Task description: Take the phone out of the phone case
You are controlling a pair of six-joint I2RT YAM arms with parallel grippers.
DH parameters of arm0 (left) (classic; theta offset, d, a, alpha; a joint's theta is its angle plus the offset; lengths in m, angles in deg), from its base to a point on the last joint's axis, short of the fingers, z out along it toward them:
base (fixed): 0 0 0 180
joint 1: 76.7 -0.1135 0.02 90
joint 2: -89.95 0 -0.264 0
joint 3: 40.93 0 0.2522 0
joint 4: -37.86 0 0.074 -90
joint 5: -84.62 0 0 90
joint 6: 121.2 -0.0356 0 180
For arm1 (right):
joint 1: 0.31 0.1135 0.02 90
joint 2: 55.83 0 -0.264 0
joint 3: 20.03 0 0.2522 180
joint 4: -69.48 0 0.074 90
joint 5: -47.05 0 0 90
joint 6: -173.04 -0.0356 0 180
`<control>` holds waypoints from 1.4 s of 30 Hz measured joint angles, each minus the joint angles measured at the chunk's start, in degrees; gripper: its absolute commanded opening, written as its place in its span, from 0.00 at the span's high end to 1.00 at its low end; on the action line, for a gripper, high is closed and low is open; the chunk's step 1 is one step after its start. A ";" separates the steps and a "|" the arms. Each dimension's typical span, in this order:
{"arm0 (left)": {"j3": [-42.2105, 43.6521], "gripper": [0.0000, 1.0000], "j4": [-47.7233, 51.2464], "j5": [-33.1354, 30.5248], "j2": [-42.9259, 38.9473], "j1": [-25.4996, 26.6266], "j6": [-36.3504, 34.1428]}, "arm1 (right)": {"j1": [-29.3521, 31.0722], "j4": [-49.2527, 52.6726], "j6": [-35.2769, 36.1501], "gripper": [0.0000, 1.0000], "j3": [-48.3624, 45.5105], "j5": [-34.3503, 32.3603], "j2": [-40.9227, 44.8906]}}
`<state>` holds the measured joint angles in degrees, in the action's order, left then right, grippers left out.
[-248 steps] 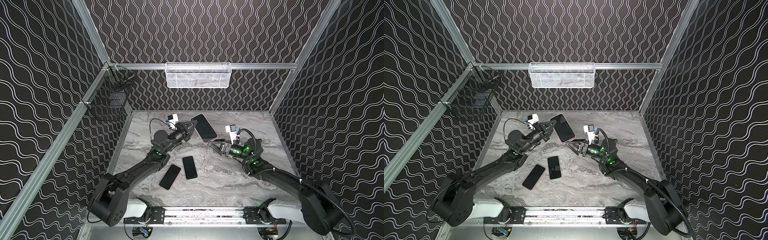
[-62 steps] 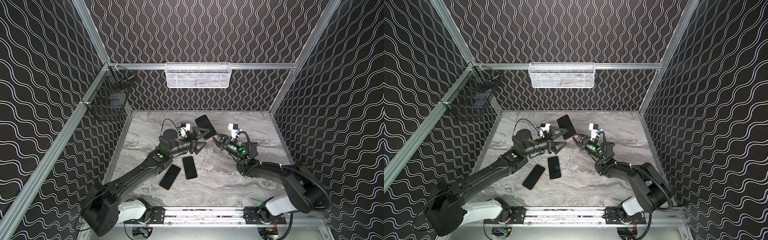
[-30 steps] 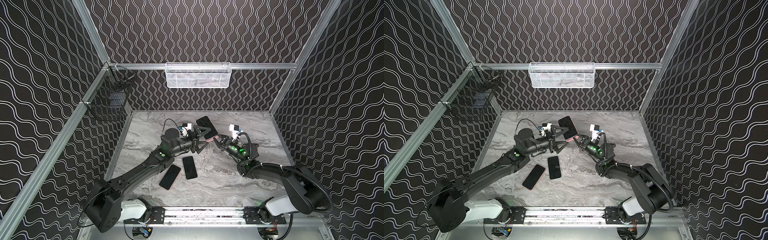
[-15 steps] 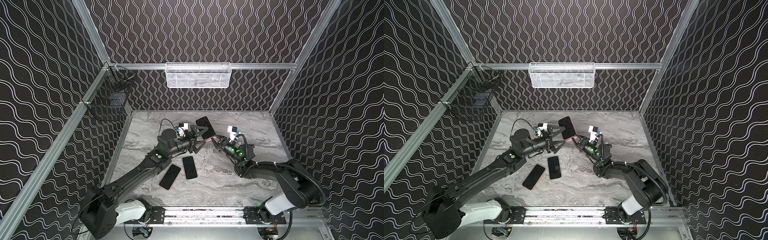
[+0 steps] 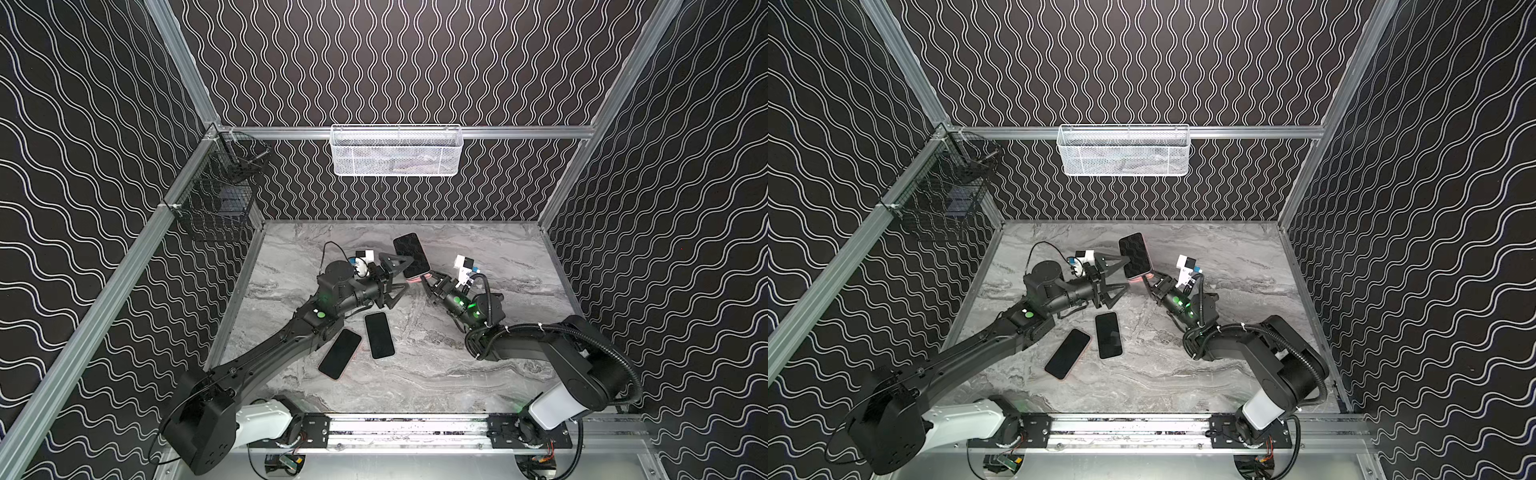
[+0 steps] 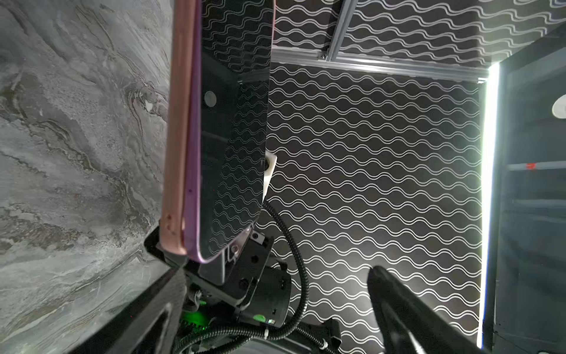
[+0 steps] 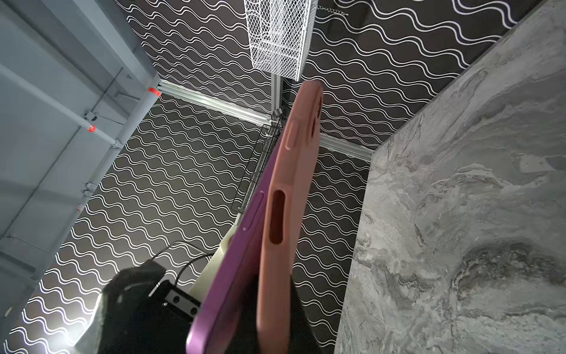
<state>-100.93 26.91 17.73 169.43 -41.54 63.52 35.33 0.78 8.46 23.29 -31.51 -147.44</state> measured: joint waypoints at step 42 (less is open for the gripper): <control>-1.05 0.04 2.10 -0.09 -0.61 -1.03 -2.27 | 3.10 2.12 3.67 0.91 1.16 -2.75 0.35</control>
<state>-101.98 29.01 17.64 168.82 -42.57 61.24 38.43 2.90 12.13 24.45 -34.26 -147.09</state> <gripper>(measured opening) 0.960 0.114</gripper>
